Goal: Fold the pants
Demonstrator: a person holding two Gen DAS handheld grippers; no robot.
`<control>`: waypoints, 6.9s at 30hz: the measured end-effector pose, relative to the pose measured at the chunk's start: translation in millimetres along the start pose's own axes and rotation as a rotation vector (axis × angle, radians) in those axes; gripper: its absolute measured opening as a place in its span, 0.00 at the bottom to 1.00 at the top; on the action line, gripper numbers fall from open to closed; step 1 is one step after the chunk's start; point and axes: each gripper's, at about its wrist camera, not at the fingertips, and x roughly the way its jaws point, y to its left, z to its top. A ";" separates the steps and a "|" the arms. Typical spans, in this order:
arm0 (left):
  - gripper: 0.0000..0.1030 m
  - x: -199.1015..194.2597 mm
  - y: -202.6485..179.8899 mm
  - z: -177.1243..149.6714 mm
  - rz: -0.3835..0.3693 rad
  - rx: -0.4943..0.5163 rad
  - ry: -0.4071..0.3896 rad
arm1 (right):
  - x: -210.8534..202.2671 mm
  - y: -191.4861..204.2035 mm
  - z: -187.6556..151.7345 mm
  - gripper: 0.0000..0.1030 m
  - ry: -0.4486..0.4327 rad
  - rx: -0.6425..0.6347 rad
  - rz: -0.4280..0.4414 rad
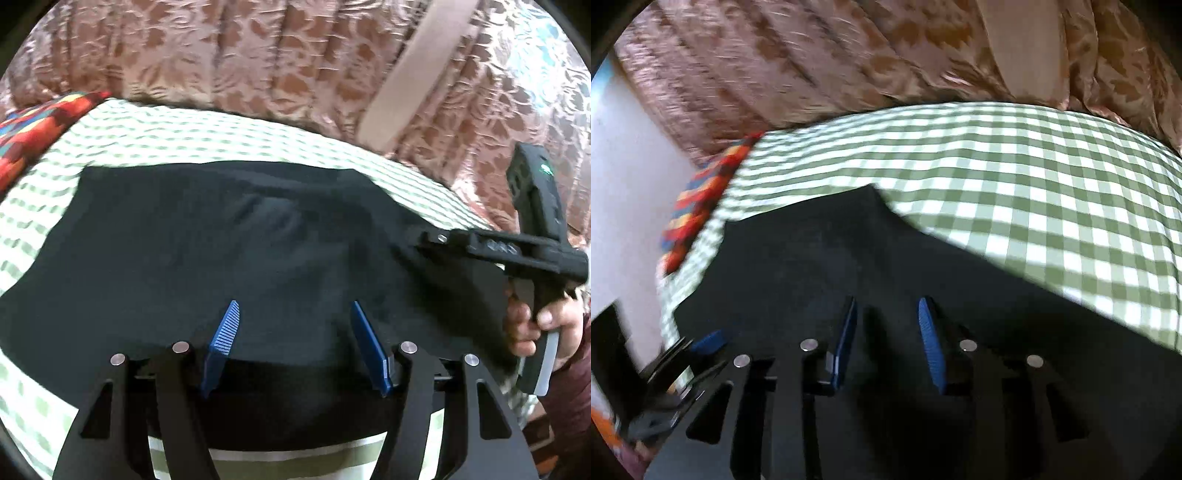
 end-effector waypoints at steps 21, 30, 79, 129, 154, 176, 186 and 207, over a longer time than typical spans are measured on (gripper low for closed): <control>0.68 -115.8 188.4 -28.8 0.155 -0.573 -0.152 | -44.7 -0.4 -36.4 0.55 -0.122 0.072 0.074; 0.58 -112.6 210.0 -47.0 0.101 -0.673 -0.138 | -44.5 6.0 -73.7 0.62 -0.107 0.079 0.067; 0.35 -47.7 48.8 7.8 0.333 0.062 -0.071 | -24.8 18.3 -88.9 0.76 -0.152 -0.054 -0.001; 0.31 -21.3 86.5 8.4 0.272 -0.117 0.019 | -65.5 -6.8 -86.6 0.57 -0.141 0.076 0.086; 0.32 0.0 -51.1 -20.6 0.111 0.121 0.047 | -219.4 -174.4 -210.9 0.45 -0.352 0.499 -0.026; 0.40 3.1 -51.7 -25.2 0.103 0.088 0.046 | -309.2 -340.3 -302.7 0.44 -0.626 1.155 -0.144; 0.40 1.7 -47.4 -19.3 0.078 0.049 0.068 | -326.2 -327.4 -259.6 0.17 -0.633 0.992 -0.125; 0.40 -6.6 -51.2 11.3 -0.381 -0.132 0.144 | -163.7 -45.1 -122.3 0.16 -0.207 0.229 0.168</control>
